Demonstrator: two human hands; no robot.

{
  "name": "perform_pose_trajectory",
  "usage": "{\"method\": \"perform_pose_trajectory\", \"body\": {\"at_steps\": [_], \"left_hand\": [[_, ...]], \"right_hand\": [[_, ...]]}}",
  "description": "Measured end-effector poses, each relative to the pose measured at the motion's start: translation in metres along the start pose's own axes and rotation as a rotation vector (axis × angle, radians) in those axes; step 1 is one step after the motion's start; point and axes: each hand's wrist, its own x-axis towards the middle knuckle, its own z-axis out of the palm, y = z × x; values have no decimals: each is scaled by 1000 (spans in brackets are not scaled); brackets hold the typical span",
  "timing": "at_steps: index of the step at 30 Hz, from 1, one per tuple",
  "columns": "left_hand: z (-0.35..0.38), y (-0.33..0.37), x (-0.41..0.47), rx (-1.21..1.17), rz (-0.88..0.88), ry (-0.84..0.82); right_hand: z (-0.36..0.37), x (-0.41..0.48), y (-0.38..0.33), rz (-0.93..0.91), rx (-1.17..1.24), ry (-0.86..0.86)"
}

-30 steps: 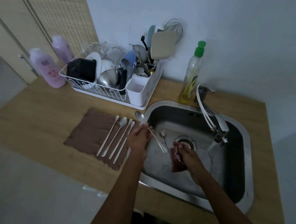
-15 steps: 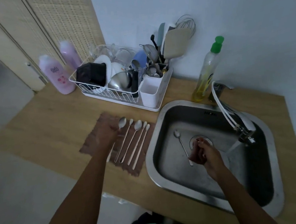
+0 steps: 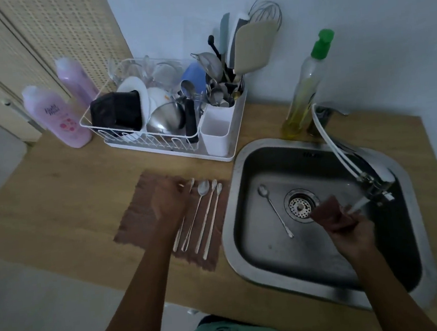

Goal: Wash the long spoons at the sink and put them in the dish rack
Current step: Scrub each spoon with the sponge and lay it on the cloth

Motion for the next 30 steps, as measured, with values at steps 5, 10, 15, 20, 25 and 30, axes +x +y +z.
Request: {"method": "perform_pose_trajectory", "body": {"at_steps": [5,10,15,20,25,30], "left_hand": [[55,74,-15,-103,217,-308],[142,115,-33,-109,184,-466],[232,96,-46,-191,-195,-445],[263,97,-45,-291,-424,-329],[261,98,-47,-271,-446,-440],[259,85,-44,-295,-372,-563]], "right_hand": [[-6,0,-9,-36,71,115],[-5,9,-6,32,194,109],[-2,11,2,19,201,7],[-8,14,3,43,239,105],[-11,13,3,-20,223,137],[-17,17,0,49,232,211]]}}
